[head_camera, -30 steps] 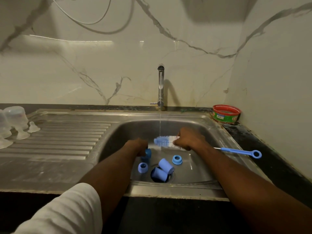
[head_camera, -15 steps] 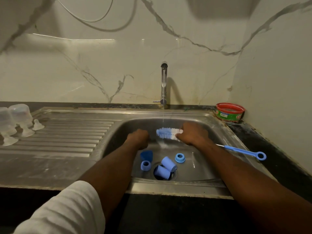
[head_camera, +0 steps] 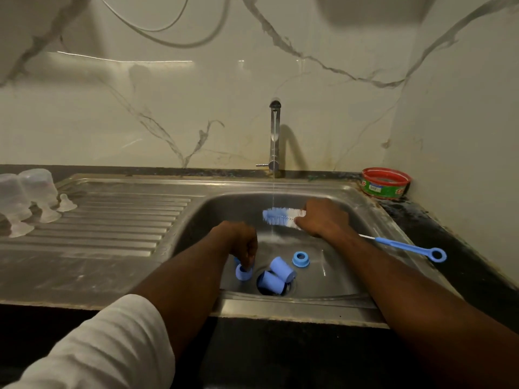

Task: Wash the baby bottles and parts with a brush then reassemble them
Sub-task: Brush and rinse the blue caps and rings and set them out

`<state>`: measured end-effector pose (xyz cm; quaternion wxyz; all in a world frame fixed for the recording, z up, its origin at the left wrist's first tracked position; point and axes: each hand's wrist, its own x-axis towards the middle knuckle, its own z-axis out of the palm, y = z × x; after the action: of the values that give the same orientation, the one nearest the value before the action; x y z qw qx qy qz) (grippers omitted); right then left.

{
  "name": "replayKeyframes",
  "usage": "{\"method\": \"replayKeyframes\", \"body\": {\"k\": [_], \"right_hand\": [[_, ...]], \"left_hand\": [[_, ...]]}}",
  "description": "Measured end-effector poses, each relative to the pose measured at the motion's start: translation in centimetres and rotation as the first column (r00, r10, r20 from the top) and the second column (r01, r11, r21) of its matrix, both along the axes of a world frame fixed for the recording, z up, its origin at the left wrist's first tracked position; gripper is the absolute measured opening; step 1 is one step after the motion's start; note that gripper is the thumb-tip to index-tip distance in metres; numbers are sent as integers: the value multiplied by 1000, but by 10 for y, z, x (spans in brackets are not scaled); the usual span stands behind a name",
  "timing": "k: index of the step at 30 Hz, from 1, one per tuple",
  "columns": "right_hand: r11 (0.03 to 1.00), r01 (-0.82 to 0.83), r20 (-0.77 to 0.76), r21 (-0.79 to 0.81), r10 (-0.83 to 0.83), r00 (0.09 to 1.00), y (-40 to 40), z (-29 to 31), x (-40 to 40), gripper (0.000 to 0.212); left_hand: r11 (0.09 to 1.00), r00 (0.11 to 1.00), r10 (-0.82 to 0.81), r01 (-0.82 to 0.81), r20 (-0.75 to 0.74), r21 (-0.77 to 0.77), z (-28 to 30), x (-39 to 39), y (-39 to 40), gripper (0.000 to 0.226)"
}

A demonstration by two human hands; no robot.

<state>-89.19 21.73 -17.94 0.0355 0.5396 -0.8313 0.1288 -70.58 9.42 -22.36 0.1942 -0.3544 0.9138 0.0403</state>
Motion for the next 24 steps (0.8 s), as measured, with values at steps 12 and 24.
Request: {"method": "replayKeyframes", "body": {"k": [12,24], "right_hand": [[999,20,36,41,-22,999,7,3,3,28],[999,53,58,6,-54,997,13,8,1,32]], "left_hand": [[988,973,-38,71,229,-136,-2,-17,19,53],[983,923,168,-132,-346,126,2,0,-4,34]]}}
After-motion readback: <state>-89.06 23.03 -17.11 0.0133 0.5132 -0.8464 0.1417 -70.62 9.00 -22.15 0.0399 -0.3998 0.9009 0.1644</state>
